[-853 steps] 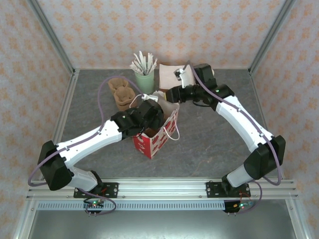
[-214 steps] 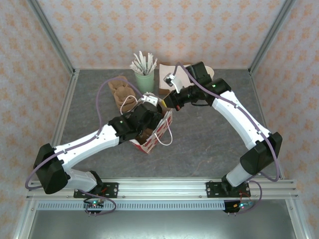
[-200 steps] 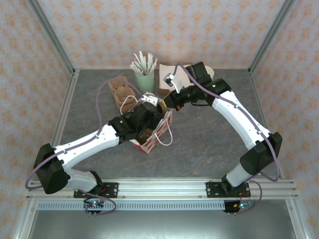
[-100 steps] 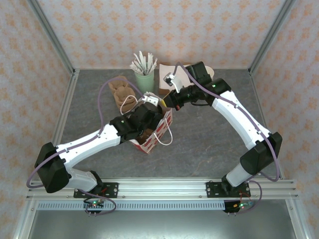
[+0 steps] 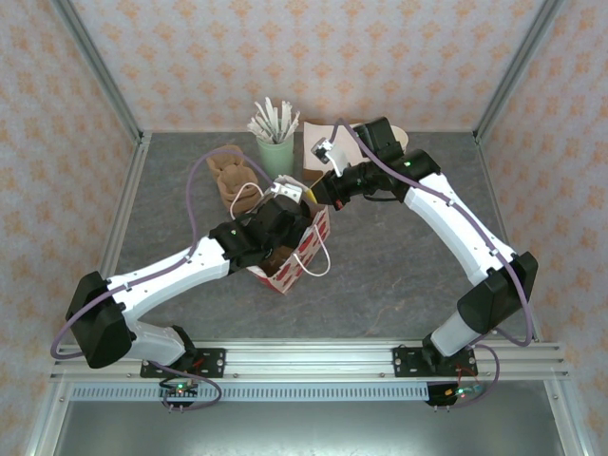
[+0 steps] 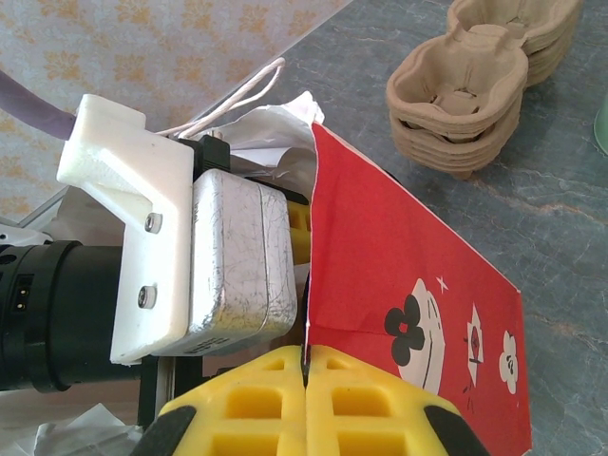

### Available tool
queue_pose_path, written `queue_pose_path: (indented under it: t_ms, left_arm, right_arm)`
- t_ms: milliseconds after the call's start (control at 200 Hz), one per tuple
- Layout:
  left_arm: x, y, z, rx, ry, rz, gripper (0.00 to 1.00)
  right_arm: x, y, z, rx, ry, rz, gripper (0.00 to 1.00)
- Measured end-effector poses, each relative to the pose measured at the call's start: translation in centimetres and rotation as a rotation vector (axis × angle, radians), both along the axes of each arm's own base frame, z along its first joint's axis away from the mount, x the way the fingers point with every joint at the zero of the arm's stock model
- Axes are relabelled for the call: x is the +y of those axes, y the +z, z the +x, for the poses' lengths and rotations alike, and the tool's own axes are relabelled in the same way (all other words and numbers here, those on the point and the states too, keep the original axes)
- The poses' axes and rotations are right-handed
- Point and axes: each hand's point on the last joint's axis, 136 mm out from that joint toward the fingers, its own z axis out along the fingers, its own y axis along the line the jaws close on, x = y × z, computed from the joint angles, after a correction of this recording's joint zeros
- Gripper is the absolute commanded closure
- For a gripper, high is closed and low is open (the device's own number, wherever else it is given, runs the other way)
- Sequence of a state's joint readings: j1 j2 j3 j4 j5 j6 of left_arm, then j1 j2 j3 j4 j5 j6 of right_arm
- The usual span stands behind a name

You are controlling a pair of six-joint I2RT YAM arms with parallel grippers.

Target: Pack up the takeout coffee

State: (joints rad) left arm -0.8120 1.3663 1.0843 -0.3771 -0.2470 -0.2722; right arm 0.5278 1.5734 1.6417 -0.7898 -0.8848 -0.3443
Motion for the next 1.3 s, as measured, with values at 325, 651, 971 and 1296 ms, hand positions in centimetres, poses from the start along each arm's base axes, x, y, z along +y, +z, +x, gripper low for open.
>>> queue_pose_path:
  t_ms: [325, 651, 971, 1296]
  left_arm:
    - [-0.4, 0.5, -0.5, -0.003, -0.010, -0.026, 0.40]
    - [0.0, -0.4, -0.9, 0.013, -0.006, -0.002, 0.40]
    - [0.7, -0.8, -0.9, 0.016, 0.022, 0.026, 0.41]
    - [1.1, -0.7, -0.8, 0.006, 0.045, 0.032, 0.40]
  right_arm:
    - [0.1, 0.2, 0.2, -0.014, -0.001, 0.006, 1.00]
    - [0.2, 0.3, 0.3, -0.021, -0.001, 0.007, 1.00]
    - [0.2, 0.2, 0.2, -0.019, 0.001, 0.006, 1.00]
    - [0.2, -0.2, 0.1, -0.011, 0.001, 0.002, 1.00]
